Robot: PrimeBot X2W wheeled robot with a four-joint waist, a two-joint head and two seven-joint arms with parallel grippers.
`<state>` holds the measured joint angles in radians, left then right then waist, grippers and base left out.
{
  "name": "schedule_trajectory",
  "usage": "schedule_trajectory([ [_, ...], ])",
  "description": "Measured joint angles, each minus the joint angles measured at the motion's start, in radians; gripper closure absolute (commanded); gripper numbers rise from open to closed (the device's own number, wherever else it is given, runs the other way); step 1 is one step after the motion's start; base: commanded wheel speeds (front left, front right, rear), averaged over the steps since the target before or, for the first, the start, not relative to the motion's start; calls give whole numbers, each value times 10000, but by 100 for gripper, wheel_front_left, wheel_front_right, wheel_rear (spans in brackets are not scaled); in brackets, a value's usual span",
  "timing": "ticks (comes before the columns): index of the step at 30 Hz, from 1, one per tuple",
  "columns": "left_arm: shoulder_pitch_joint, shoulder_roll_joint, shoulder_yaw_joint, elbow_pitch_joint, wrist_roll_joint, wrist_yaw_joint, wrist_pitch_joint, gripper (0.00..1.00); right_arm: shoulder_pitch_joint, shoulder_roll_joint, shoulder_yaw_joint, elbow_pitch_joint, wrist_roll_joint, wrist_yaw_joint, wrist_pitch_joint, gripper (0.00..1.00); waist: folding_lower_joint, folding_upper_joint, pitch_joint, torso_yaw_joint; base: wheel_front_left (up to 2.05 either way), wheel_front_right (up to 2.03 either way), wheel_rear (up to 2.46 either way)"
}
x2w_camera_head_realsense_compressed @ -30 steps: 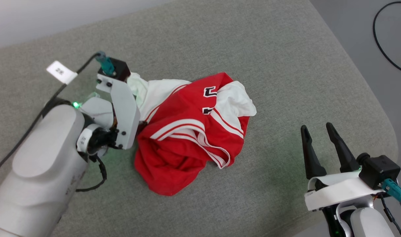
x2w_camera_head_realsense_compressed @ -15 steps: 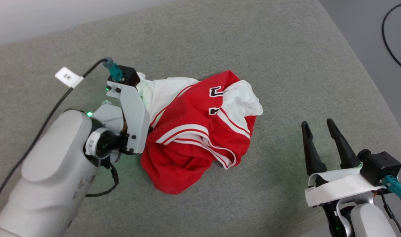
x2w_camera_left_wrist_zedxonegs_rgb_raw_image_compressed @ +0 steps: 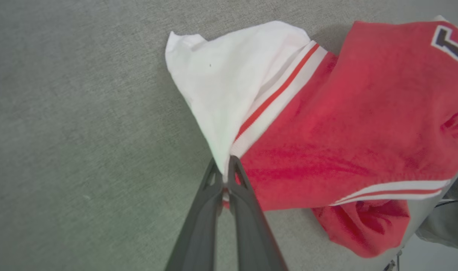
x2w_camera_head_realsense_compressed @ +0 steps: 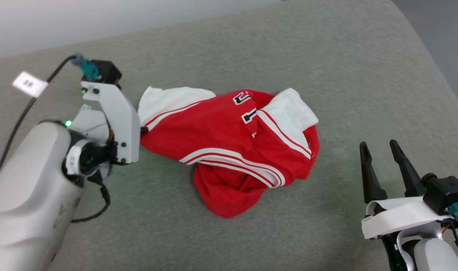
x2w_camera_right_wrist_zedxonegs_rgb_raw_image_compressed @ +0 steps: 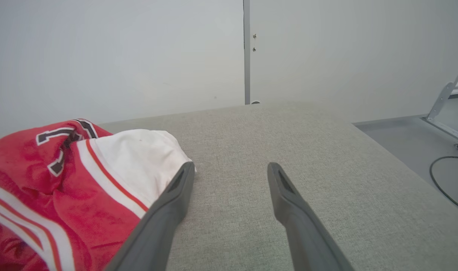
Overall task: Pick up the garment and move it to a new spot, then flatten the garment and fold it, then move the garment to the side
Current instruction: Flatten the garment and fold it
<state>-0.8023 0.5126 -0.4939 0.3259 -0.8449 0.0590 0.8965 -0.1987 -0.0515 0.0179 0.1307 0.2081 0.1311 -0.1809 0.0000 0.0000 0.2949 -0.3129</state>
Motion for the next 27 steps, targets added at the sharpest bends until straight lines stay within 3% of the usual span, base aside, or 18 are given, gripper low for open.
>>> schedule_trajectory([
  [17,2928,1273,1160,-1417,-723,1187,-445,100,488,-290,-153,-853,-240,0,1003,0,0,0,-880,2145,0,0,0],
  [22,3847,1369,1383,-1413,-949,1406,-731,100,646,-293,-167,-1007,-240,0,1175,0,0,0,-1077,2534,0,0,0],
  [26,4172,1131,1490,-1131,-1154,1315,-1101,100,652,-295,-155,-1072,-230,0,1283,0,0,0,-1158,2710,0,0,0],
  [27,4173,1097,1490,-1072,-1154,1252,-1177,95,653,-301,-148,-1074,-224,0,1289,0,0,0,-1175,2736,0,0,0],
])
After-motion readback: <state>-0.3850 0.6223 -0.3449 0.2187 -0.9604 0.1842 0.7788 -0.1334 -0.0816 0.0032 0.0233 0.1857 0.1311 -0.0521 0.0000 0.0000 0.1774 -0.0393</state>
